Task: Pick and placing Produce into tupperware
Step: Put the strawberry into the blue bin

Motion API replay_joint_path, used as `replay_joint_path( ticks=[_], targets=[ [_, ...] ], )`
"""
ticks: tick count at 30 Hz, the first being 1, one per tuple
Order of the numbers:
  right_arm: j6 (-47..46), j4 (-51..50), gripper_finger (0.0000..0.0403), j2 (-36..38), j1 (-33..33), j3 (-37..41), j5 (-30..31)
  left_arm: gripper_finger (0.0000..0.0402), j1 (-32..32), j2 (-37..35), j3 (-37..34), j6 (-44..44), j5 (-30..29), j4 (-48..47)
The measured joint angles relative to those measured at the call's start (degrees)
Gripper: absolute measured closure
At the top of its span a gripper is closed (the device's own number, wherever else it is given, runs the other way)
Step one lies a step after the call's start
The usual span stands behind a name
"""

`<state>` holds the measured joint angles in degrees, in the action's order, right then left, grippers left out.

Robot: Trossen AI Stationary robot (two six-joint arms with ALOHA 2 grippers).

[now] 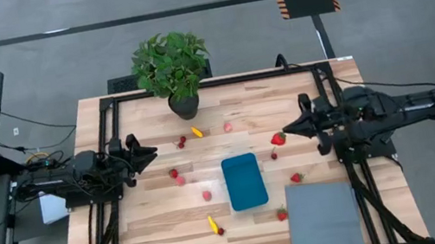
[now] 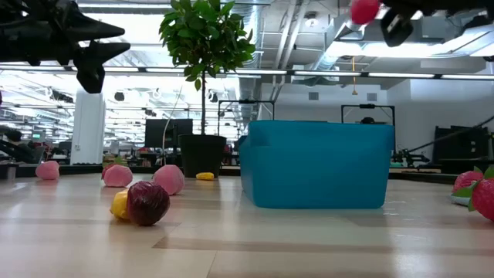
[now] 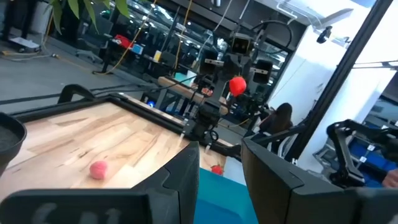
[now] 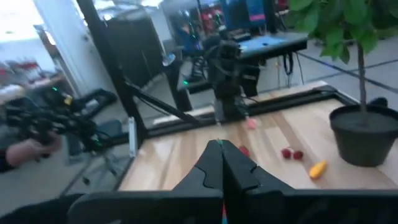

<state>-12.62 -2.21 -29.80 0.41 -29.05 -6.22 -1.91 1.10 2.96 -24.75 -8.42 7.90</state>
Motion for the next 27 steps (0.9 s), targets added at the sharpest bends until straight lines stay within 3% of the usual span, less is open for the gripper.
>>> replay_joint_path(
  ticks=[14, 22, 27],
  targets=[
    [-3.5, 25.2, 0.0393, 13.0, 5.7, 20.1, 0.5, 0.0292, 0.0, 0.0, 0.0, 1.9, 0.0, 0.0],
    [-7.7, 29.0, 0.0393, 16.8, 6.2, 28.2, 0.1, 0.0292, 0.0, 0.0, 0.0, 1.8, 0.0, -1.3],
    [-7.2, 30.8, 0.0393, 18.0, 9.1, 28.7, -0.2, 0.0292, 0.0, 0.0, 0.0, 1.5, -0.9, -2.4]
  ],
)
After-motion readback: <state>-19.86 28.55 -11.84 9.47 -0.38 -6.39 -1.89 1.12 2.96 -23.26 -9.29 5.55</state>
